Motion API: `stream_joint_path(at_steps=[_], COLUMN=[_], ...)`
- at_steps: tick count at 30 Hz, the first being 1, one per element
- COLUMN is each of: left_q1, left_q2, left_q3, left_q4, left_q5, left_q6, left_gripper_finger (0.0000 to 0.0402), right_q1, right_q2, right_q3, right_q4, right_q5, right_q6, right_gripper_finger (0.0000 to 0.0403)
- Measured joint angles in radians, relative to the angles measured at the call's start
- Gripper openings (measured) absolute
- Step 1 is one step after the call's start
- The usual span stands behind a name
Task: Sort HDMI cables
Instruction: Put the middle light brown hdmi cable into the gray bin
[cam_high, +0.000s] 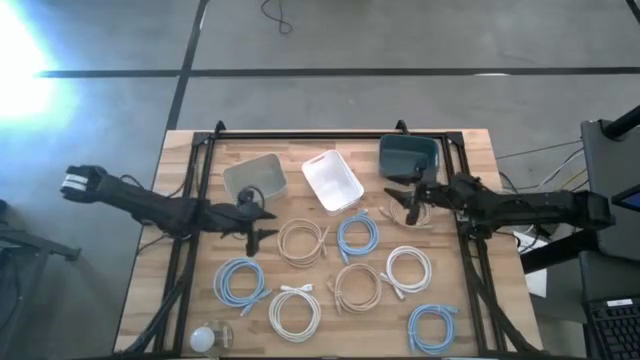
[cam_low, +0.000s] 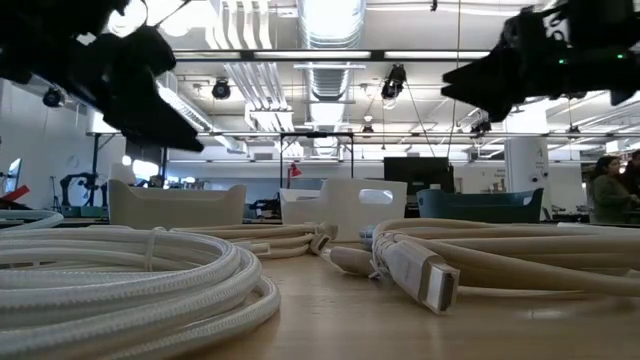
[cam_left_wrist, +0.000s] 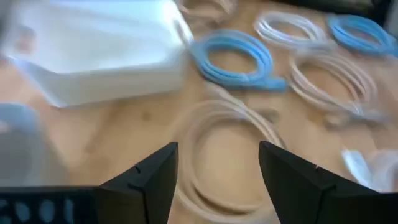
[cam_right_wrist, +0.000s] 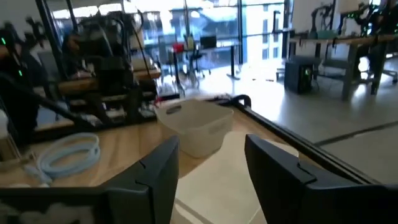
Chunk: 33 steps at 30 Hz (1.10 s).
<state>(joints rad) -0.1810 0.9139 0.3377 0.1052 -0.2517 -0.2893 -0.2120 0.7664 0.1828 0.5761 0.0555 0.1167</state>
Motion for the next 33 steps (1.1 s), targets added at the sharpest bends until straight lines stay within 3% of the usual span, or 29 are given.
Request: stream_joint_path(at_steps=[5,7,17,25,29,33], left_q1=[-0.014,-0.024,-0.045,-0.046,-0.048,-0.048], left_q2=[0.194,0.260,0.543,0.672,0.694,0.684], left_q3=[0.076,0.108,0.220,0.234,0.233,0.232], left_q4=[0.005,0.014,0.018,0.027,0.024,0.027], left_q5=[0.204,0.241,0.263,0.294,0.295,0.291], left_q6=[0.007,0.032,0.157,0.157,0.153,0.158], left_gripper_finger=[0.0227,0.0227,0.0227,0.0223,0.0184,0.0106], right_q1=[0.000,0.000,0.000,0.000,0.000,0.000], right_q2=[0.152,0.204,0.344,0.435,0.466,0.482], right_q3=[0.092,0.134,0.365,0.445,0.463,0.483], right_q4=[-0.004,-0.010,-0.418,-0.473,-0.470,-0.469], right_q5=[-0.003,-0.003,-0.003,-0.003,-0.003,-0.003], right_q6=[-0.030,-0.049,-0.019,-0.007,-0.037,-0.075], right_gripper_finger=[0.0183,0.0183,0.0183,0.0183,0.0183,0.0183])
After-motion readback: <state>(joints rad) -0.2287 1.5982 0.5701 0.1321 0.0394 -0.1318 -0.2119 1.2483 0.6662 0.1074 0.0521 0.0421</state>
